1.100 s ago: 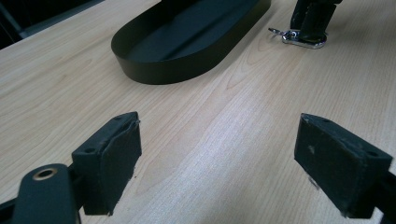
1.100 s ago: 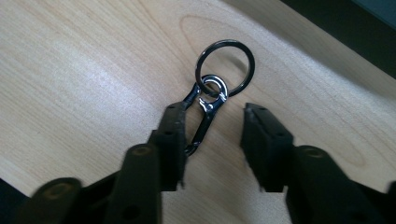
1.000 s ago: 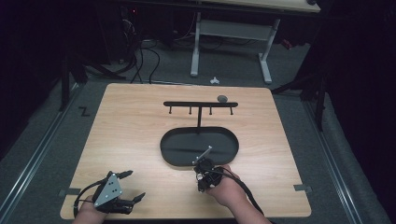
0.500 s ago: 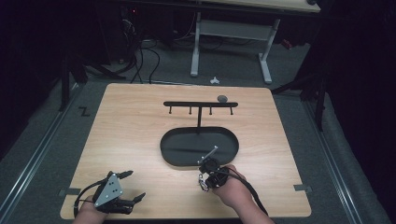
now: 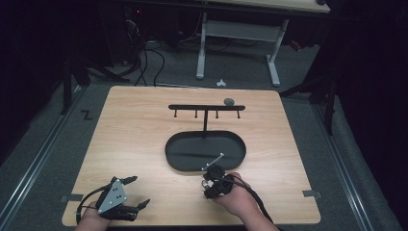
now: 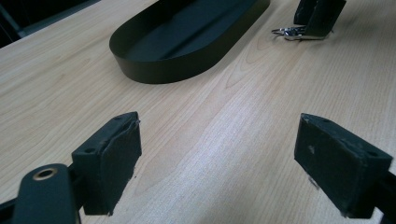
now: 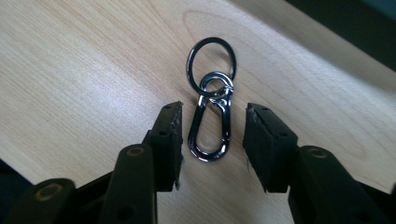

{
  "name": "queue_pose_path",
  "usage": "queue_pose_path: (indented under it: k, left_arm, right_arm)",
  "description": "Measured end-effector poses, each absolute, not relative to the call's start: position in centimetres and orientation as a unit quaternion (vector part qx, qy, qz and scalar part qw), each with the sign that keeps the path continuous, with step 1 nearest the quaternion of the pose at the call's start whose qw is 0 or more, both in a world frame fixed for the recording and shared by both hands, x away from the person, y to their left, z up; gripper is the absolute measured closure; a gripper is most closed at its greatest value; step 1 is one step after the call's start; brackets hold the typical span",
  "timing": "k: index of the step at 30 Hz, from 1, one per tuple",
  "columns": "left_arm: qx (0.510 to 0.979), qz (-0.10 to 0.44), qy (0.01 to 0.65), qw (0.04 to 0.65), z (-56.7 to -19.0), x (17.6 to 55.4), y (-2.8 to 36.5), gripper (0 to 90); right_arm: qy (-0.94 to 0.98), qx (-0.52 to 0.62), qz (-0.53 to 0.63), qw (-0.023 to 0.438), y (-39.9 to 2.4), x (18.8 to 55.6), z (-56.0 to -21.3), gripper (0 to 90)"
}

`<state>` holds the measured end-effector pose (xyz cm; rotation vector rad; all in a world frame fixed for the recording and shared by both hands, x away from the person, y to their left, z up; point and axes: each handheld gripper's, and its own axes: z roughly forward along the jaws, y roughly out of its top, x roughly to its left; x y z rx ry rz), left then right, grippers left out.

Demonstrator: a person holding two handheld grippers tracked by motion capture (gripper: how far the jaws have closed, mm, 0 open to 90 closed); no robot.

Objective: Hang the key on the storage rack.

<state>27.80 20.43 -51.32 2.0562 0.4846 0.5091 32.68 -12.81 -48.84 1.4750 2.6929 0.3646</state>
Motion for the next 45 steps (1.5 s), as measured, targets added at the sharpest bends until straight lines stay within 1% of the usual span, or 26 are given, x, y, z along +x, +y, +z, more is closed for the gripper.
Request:
queue_pose_path:
  k: [1, 4, 7, 8, 11, 13, 17, 20, 22, 27, 32, 45]
  left_arm:
    - [0.838, 0.206, 0.198, 0.465, -51.3, 27.8, 20.4, 15.3]
    - [0.837, 0.206, 0.198, 0.466, -51.3, 27.8, 20.5, 15.3]
    - [0.838, 0.206, 0.198, 0.466, -51.3, 27.8, 20.5, 15.3]
    - [0.838, 0.206, 0.198, 0.465, -51.3, 27.8, 20.5, 15.3]
    - [0.837, 0.207, 0.197, 0.466, -51.3, 27.8, 20.4, 15.3]
    - [0.837, 0.207, 0.197, 0.467, -51.3, 27.7, 20.4, 15.3]
    - [0.837, 0.207, 0.198, 0.466, -51.3, 27.8, 20.4, 15.3]
    - [0.837, 0.207, 0.197, 0.466, -51.3, 27.7, 20.4, 15.3]
    - [0.838, 0.207, 0.198, 0.465, -51.3, 27.8, 20.5, 15.3]
    - [0.837, 0.206, 0.198, 0.466, -51.3, 27.8, 20.5, 15.3]
    - [0.838, 0.206, 0.199, 0.465, -51.3, 27.8, 20.5, 15.3]
    - [0.838, 0.206, 0.198, 0.465, -51.3, 27.8, 20.5, 15.3]
  right_arm:
    - [0.872, 0.474, 0.117, 0.026, -12.7, 32.8, -49.1, 53.9]
    - [0.872, 0.475, 0.113, 0.027, -12.4, 32.9, -49.2, 53.6]
    - [0.887, 0.451, 0.088, 0.05, -11.7, 32.7, -49.2, 57.6]
    - [0.889, 0.447, 0.083, 0.051, -11.5, 32.7, -49.2, 58.8]
    - [0.895, 0.436, 0.077, 0.046, -11.3, 32.9, -49.1, 61.6]
    - [0.898, 0.432, 0.076, 0.046, -11.3, 33.0, -49.1, 65.1]
    - [0.905, 0.416, 0.077, 0.045, -11.5, 33.1, -49.1, 67.9]
    - [0.902, 0.424, 0.076, 0.041, -11.5, 33.1, -49.0, 69.4]
    - [0.901, 0.424, 0.078, 0.045, -11.4, 33.1, -49.0, 69.6]
    - [0.895, 0.436, 0.087, 0.033, -12.0, 33.3, -48.8, 69.7]
    - [0.886, 0.45, 0.107, 0.031, -13.3, 33.4, -47.8, 69.8]
    - [0.876, 0.466, 0.116, 0.042, -15.8, 33.5, -45.8, 69.8]
